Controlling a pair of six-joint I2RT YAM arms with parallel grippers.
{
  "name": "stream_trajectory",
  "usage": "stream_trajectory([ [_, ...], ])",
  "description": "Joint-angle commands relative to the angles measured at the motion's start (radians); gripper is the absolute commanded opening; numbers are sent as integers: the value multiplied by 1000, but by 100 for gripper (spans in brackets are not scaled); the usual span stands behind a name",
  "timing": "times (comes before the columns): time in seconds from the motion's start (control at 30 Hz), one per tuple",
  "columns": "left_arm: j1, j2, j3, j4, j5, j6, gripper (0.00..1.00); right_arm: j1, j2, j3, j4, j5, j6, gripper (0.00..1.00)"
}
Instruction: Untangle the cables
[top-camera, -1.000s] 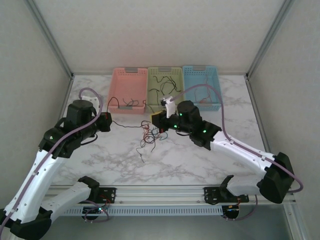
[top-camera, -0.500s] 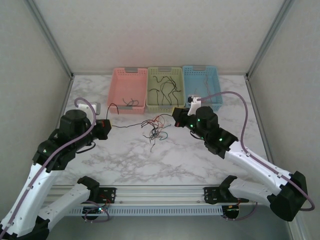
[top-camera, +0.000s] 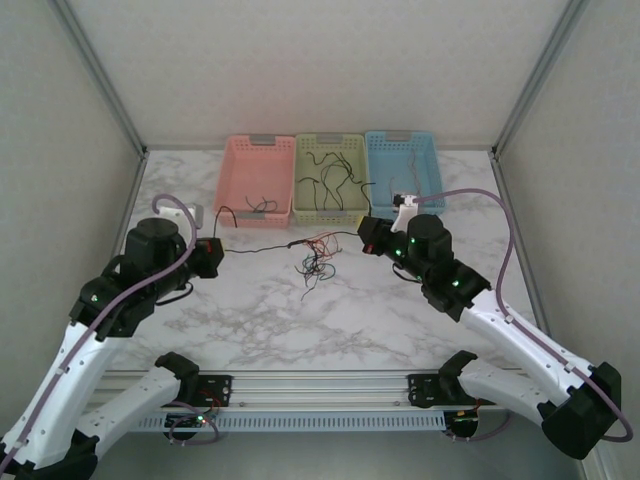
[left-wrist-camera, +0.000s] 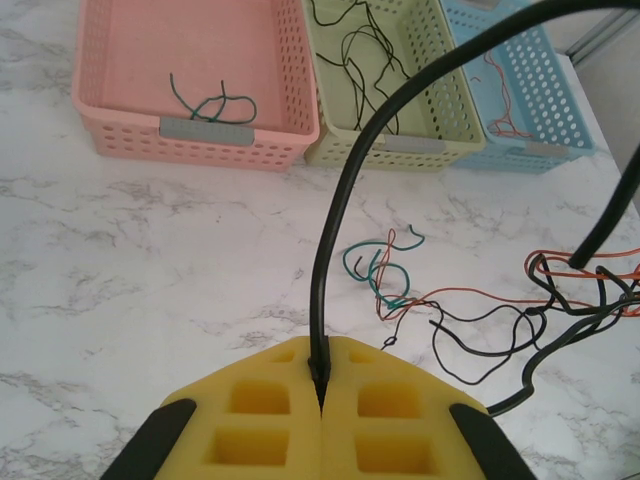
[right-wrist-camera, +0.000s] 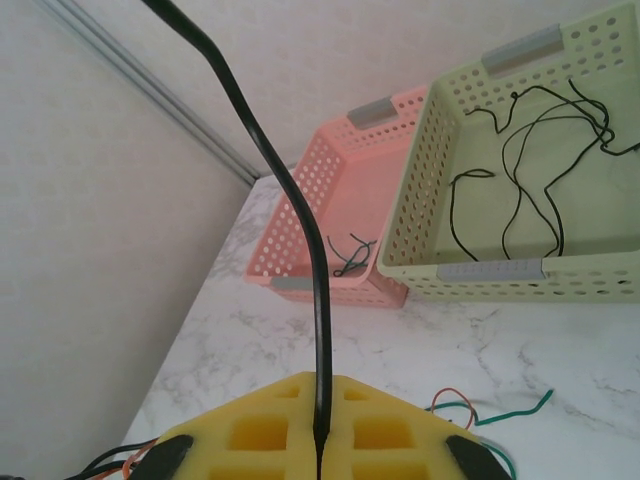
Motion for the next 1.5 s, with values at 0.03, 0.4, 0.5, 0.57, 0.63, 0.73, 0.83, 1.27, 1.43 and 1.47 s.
stream_trajectory([
  [0.03,24,-10,20,-124,-280,25,0,-94,-29,5,-125,206,-12,0],
  [0.4,25,69,95,-29,-35,2,0,-109,62,10,27,-79,-168,61],
  [0.5,25,94,129,-31,-23,-1,0,-109,45,-28,99,-137,-231,69],
  [0.57,25,101,134,-12,-1,-16,0,-109,50,-35,115,-203,-260,69],
  [0.63,25,108,134,4,12,-35,0,-108,65,-44,129,-267,-255,69],
  [0.73,24,127,142,5,17,-52,0,-87,97,-58,155,-362,-246,68],
  [0.83,25,137,154,6,0,-70,0,-34,142,-46,144,-388,-266,67],
  [1.27,20,175,134,112,-74,-240,0,62,182,-109,173,-336,-210,61],
  [1.43,19,179,153,124,-60,-261,0,111,254,-108,232,-222,-169,71],
  [1.47,20,181,157,124,-60,-262,0,119,265,-106,251,-209,-170,72],
])
